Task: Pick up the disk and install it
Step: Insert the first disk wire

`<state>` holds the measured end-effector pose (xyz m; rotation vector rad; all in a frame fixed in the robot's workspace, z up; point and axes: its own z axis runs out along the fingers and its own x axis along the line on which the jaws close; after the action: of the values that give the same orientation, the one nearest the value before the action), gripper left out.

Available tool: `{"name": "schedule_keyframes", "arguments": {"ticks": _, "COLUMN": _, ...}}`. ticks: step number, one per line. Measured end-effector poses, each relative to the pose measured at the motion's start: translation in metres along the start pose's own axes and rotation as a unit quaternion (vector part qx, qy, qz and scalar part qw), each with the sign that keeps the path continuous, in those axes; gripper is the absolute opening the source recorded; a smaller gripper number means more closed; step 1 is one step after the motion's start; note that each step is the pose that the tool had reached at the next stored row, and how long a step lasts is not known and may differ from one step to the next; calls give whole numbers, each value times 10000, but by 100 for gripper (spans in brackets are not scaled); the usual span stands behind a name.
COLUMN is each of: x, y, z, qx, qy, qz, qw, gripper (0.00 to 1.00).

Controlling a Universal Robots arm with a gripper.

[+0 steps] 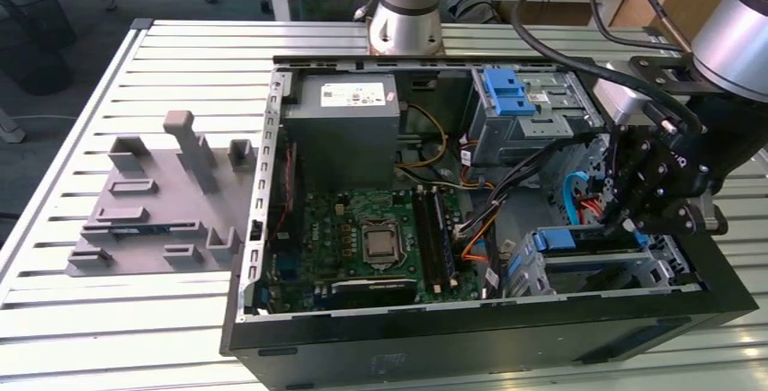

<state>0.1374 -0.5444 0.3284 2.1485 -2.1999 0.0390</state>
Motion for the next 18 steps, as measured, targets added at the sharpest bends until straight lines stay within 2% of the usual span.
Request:
{"name": "schedule_keyframes", "arguments": {"ticks": 10, "x": 10, "y": 4, "z": -156, "qx": 0, "qy": 1, "qz": 0, "qw": 10000, "gripper": 24}}
{"name": "schedule_keyframes", "arguments": {"ticks": 13, "x": 10, "y": 4, "z": -158, "qx": 0, "qy": -1, "qz": 0, "qw": 10000, "gripper": 22}}
{"name": "schedule_keyframes", "arguments": {"ticks": 14, "x": 10, "y": 4, "z": -158, "qx": 0, "qy": 0, "qz": 0, "qw": 10000, "gripper": 16}}
{"name": "schedule_keyframes", "arguments": {"ticks": 15, "x": 10, "y": 4, "z": -159, "qx": 0, "qy": 1, "qz": 0, "qw": 10000, "gripper": 16}}
{"name": "schedule_keyframes", "arguments": {"ticks": 16, "x": 10, "y": 5, "z": -159, "qx": 0, "qy": 1, "qz": 0, "qw": 10000, "gripper": 11}}
{"name": "schedule_keyframes", "arguments": {"ticks": 18, "x": 10, "y": 5, "z": -160, "qx": 0, "qy": 1, "qz": 0, "qw": 10000, "gripper": 11}}
